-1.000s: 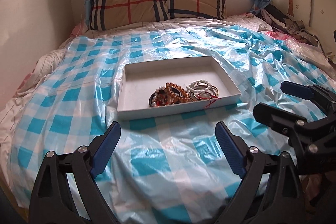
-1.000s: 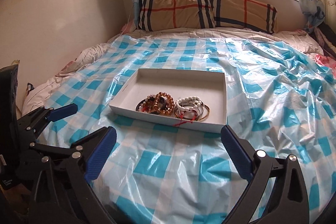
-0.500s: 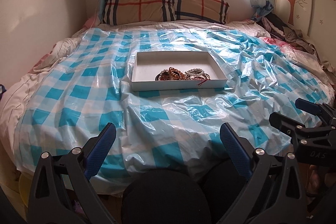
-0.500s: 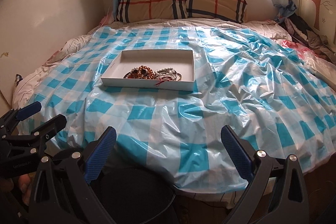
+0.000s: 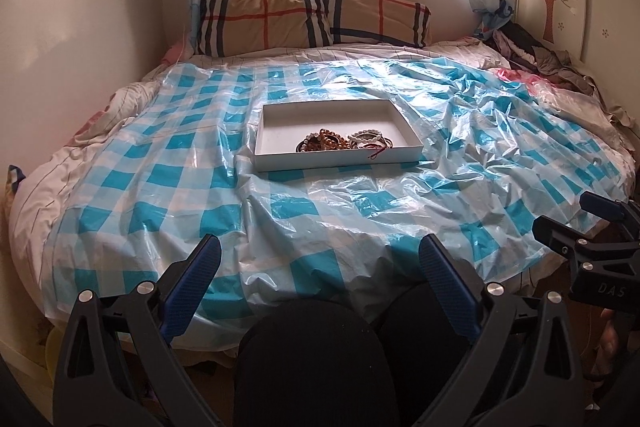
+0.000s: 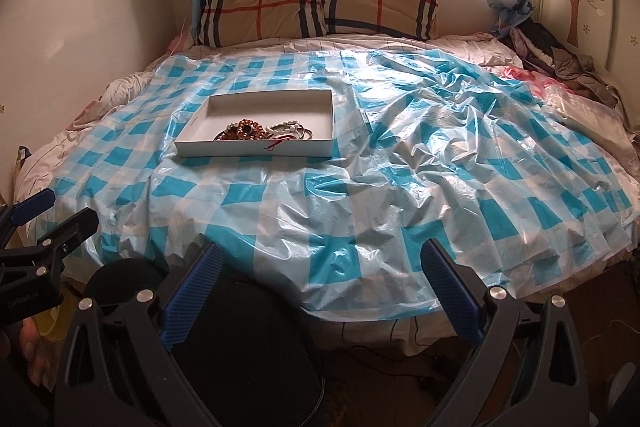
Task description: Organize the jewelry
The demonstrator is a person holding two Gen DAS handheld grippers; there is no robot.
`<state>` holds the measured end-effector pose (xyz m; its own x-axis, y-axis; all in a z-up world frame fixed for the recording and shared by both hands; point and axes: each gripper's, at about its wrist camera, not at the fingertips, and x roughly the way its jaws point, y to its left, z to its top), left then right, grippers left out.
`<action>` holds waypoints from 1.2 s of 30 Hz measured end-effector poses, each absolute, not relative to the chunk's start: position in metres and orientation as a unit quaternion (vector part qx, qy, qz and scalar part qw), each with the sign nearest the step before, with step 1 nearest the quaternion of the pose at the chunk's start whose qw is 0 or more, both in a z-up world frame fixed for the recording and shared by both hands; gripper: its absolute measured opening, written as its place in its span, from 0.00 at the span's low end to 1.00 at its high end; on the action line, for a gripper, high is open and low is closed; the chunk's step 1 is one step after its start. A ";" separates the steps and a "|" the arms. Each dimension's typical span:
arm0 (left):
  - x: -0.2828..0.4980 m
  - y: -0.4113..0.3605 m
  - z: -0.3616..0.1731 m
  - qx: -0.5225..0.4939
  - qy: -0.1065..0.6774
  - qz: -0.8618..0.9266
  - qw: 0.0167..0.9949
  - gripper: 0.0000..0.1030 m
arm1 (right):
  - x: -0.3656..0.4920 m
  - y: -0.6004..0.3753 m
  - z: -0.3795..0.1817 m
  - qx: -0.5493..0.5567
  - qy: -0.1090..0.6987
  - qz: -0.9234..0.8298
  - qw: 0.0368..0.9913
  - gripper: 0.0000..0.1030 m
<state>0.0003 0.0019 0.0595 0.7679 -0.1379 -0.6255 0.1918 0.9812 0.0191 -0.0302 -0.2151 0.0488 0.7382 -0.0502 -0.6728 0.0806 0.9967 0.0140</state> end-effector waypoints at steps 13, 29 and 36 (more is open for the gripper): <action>-0.018 0.000 0.060 0.050 0.328 -0.080 0.940 0.92 | -0.054 -0.220 0.054 0.025 0.350 -0.041 0.935 0.93; -0.030 -0.007 0.062 0.055 0.326 -0.079 0.941 0.92 | -0.076 -0.222 0.064 -0.005 0.326 -0.073 0.943 0.93; -0.030 -0.009 0.062 0.057 0.325 -0.078 0.941 0.92 | -0.080 -0.229 0.065 0.025 0.316 -0.055 0.947 0.93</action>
